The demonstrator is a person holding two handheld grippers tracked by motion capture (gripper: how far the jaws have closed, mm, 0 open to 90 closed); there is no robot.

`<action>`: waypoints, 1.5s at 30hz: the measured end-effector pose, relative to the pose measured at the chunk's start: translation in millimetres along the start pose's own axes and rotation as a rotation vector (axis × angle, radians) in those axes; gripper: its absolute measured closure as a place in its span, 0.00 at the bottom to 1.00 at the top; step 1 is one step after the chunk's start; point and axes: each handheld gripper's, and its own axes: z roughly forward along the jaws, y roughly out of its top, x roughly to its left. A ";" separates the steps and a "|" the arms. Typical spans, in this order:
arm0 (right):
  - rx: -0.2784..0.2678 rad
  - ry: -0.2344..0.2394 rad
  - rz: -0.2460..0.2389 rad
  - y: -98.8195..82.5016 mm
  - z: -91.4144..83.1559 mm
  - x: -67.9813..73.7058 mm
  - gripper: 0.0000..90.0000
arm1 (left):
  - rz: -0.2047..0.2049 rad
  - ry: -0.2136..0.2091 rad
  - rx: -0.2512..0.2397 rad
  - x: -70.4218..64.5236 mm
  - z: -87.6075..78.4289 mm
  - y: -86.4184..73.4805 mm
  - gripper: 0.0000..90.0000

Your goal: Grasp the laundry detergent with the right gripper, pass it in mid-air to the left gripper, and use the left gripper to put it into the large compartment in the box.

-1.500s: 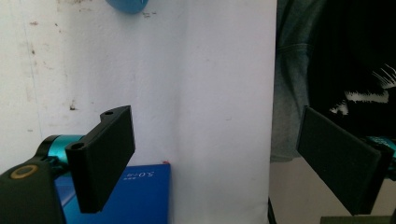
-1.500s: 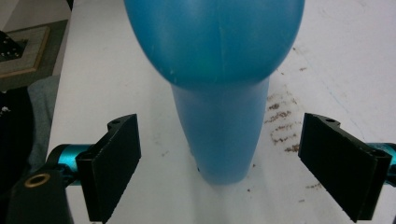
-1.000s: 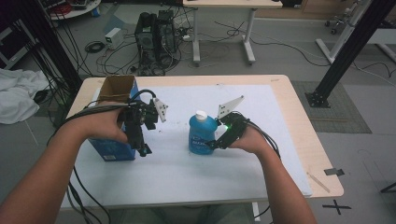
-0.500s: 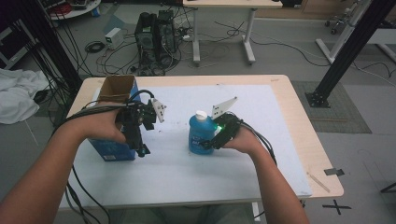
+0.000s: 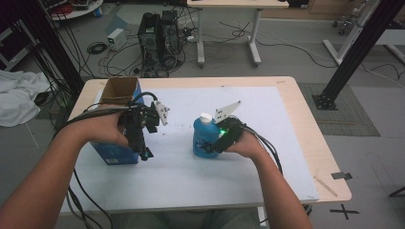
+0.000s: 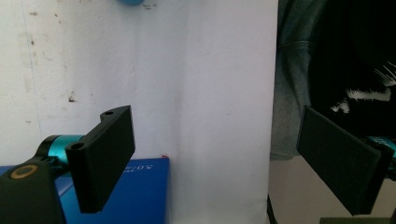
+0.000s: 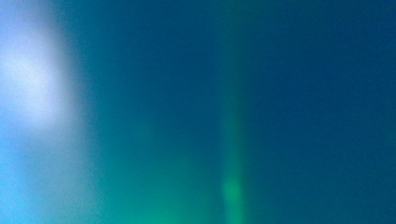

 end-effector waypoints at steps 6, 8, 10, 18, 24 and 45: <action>-0.022 0.000 0.007 -2.2 -1.5 0.4 0.21 | 0.001 0.005 -0.002 0.6 0.3 0.2 0.13; -0.023 -0.006 0.003 -3.2 -0.5 0.6 0.21 | -0.001 0.004 -0.004 0.6 0.7 0.2 0.13; -0.025 -0.006 0.005 -3.7 0.0 1.1 0.21 | 0.000 0.004 -0.004 0.7 0.8 0.3 0.13; -0.047 -0.016 0.001 -5.4 1.3 1.9 0.28 | 0.002 0.008 0.001 1.3 0.4 0.9 0.13; -0.053 -0.015 -0.002 -7.1 1.2 1.4 0.32 | 0.004 0.011 0.002 1.8 0.1 1.3 0.13; -0.080 -0.029 -0.037 -10.2 1.6 5.6 0.48 | 0.004 0.011 0.005 2.6 1.7 3.8 0.13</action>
